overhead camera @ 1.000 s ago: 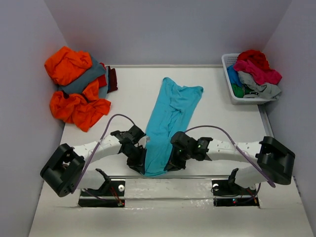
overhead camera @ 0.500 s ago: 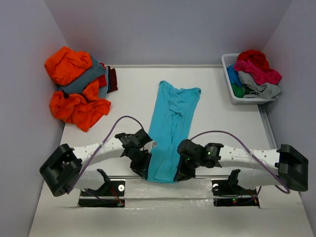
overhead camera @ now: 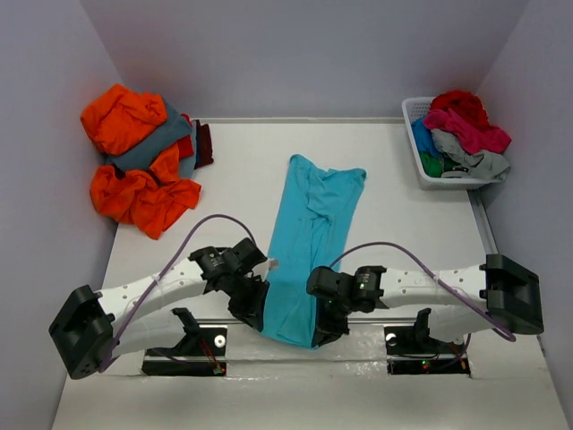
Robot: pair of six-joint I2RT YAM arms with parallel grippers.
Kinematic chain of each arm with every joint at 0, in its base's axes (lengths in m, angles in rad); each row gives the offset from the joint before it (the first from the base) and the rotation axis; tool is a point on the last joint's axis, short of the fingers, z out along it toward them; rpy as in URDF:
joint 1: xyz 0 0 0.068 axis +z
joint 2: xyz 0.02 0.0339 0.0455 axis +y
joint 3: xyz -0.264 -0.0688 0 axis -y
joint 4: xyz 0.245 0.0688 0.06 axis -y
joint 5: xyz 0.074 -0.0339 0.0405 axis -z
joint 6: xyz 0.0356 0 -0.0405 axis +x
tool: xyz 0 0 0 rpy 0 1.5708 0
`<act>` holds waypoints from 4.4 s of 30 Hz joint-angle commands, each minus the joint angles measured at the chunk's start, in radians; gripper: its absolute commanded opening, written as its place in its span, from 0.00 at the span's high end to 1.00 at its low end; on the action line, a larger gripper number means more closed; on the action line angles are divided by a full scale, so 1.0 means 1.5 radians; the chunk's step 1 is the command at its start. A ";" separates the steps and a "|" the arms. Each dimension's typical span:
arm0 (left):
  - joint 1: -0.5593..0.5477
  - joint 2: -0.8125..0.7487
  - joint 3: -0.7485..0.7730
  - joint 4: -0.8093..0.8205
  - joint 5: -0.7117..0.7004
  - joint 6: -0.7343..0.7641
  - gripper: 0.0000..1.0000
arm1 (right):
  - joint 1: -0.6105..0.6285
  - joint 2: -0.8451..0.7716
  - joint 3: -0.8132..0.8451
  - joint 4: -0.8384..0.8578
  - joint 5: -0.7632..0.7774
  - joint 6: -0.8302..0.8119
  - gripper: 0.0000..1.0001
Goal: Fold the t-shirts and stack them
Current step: Rotate the rectangle-folded T-shirt at the center of the board.
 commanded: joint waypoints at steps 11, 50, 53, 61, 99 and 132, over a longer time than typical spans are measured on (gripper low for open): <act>-0.002 0.010 0.132 -0.105 -0.083 -0.018 0.34 | 0.013 0.020 0.088 -0.114 0.031 -0.029 0.35; 0.334 0.660 0.863 -0.029 -0.090 0.112 0.36 | -0.652 0.381 0.697 -0.198 0.043 -0.485 0.41; 0.334 0.694 0.892 -0.024 -0.095 0.112 0.36 | -0.659 0.411 0.720 -0.198 0.035 -0.488 0.41; 0.334 0.742 0.949 -0.023 -0.113 0.127 0.36 | -0.679 0.456 0.735 -0.189 0.020 -0.492 0.42; 0.353 0.888 1.064 0.040 0.005 0.138 0.35 | -0.726 0.643 0.960 -0.233 0.011 -0.521 0.44; 0.353 0.828 1.030 0.027 -0.032 0.137 0.36 | -0.745 0.630 0.884 -0.224 0.069 -0.518 0.45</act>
